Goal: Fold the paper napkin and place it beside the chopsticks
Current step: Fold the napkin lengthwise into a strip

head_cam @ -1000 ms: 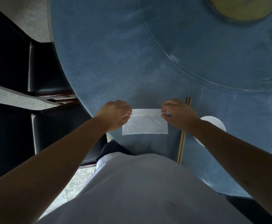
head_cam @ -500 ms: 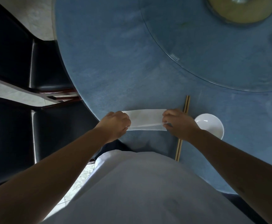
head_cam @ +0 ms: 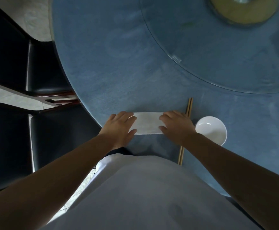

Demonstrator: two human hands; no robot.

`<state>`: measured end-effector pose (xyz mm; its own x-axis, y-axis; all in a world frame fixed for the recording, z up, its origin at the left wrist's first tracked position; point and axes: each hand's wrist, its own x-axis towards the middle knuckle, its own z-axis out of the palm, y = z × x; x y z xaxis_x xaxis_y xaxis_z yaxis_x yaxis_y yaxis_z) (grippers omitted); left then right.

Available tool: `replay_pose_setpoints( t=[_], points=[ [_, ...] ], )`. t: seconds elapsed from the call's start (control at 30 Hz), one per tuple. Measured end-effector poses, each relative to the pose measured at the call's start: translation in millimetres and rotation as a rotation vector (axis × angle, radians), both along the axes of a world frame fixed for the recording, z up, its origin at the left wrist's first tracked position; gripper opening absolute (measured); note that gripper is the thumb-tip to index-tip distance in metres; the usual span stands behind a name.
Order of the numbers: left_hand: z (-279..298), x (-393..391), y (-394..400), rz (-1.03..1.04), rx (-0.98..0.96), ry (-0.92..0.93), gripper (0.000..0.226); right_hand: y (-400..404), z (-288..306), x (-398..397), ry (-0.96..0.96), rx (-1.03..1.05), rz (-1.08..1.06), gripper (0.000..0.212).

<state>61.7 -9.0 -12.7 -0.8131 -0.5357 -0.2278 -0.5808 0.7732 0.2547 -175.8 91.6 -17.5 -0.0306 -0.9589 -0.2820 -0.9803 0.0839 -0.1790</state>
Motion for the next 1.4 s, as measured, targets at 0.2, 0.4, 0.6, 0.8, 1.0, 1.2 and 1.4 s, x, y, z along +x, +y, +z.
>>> replay_pose_setpoints(
  t=[0.2,0.4,0.6,0.8,1.0,1.2,1.4],
  points=[
    [-34.0,-22.0,20.5,0.047,0.035,-0.100,0.062,-4.3,-18.4,47.6,-0.085,-0.112,-0.072,0.050],
    [-47.2,-7.4,16.4,0.115,-0.027,-0.096,0.075,1.9,-40.8,50.3,-0.037,-0.054,-0.084,0.066],
    [-47.6,0.1,14.3,0.169,-0.042,-0.154,0.093,7.4,-47.5,42.8,0.019,0.017,-0.183,0.094],
    [-47.0,3.7,11.3,0.221,-0.046,-0.178,0.098,10.0,-41.4,42.9,0.017,-0.012,-0.257,0.084],
    [-48.1,-4.2,12.1,0.142,-0.086,-0.173,0.069,0.6,-41.8,56.3,-0.042,-0.037,-0.116,0.064],
    [-50.2,11.1,3.7,0.127,-0.078,-0.220,0.086,8.2,-45.1,40.2,0.022,-0.003,-0.113,0.082],
    [-43.5,14.9,-0.6,0.191,-0.015,-0.227,0.102,6.8,-41.1,33.0,0.018,0.066,-0.158,0.097]
  ],
)
